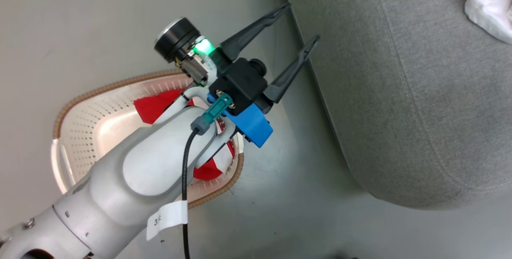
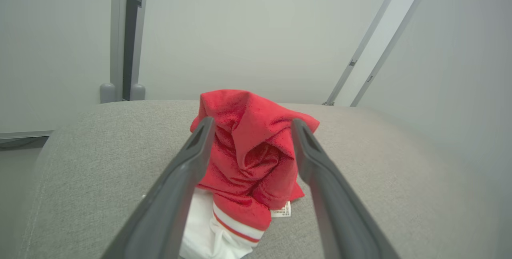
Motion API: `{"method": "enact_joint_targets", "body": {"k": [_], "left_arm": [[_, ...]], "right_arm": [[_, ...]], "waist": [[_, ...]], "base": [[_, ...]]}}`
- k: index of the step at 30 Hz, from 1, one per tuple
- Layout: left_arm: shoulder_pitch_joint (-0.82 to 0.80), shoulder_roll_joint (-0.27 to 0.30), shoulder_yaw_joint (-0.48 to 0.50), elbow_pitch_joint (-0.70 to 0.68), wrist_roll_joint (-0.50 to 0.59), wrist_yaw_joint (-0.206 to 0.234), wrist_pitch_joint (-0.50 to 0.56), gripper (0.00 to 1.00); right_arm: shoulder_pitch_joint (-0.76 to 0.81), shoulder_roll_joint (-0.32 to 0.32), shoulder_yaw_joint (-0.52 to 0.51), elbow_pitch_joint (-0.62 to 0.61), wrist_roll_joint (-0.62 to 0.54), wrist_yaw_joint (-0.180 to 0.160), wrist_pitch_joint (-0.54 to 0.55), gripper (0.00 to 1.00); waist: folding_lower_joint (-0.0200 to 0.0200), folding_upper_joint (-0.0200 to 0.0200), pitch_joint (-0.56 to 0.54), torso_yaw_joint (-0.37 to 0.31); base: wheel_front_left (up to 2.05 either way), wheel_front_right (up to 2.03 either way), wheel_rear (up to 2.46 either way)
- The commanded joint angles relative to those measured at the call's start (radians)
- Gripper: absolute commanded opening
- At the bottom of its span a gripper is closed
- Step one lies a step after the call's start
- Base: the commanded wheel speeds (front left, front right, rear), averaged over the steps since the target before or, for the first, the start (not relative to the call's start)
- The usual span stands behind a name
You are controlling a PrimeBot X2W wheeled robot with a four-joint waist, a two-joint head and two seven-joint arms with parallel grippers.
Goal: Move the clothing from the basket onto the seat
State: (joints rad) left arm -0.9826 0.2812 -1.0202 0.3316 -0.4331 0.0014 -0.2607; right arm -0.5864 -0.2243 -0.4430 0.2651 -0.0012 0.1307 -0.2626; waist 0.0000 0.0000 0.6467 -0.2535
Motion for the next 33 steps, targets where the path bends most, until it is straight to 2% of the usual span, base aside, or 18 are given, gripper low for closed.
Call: {"method": "enact_joint_targets", "body": {"k": [1, 9, 15, 16, 24, 33], "left_arm": [[0.026, -0.003, 0.029, -0.003, -0.006, 0.017, -0.005, 1.00], [0.183, -0.006, 0.219, -0.049, 0.023, 0.063, -0.005, 1.00], [0.308, -0.027, 0.385, -0.069, 0.060, 0.068, -0.006, 1.00], [0.308, -0.027, 0.385, -0.069, 0.060, 0.068, -0.006, 1.00], [0.486, -0.070, 0.609, -0.097, 0.120, 0.047, -0.005, 1.00], [0.688, -0.136, 0.822, -0.128, 0.192, -0.005, -0.005, 1.00]], "right_arm": [[0.029, 0.008, 0.026, -0.022, -0.010, 0.000, -0.003, 1.00], [0.074, 0.041, 0.203, -0.093, -0.009, 0.000, -0.003, 1.00], [0.111, 0.062, 0.316, -0.110, -0.011, 0.000, -0.004, 1.00], [0.111, 0.062, 0.316, -0.110, -0.011, 0.000, -0.004, 1.00], [0.171, 0.089, 0.416, -0.124, -0.018, 0.000, -0.003, 1.00], [0.302, 0.127, 0.413, -0.115, 0.005, 0.000, -0.004, 1.00]], "waist": [[0.0000, 0.0000, -0.071, 0.019], [0.0000, 0.0000, -0.207, 0.074], [0.0000, 0.0000, -0.294, 0.131], [0.0000, 0.0000, -0.294, 0.131], [0.0000, 0.0000, -0.392, 0.193], [0.0000, 0.0000, -0.504, 0.239]], "base": [[0.00, 0.00, 0.00], [0.00, 0.00, 0.00], [0.00, 0.00, 0.00], [0.00, 0.00, 0.00], [0.00, 0.00, 0.00], [0.00, 0.00, 0.00]]}}
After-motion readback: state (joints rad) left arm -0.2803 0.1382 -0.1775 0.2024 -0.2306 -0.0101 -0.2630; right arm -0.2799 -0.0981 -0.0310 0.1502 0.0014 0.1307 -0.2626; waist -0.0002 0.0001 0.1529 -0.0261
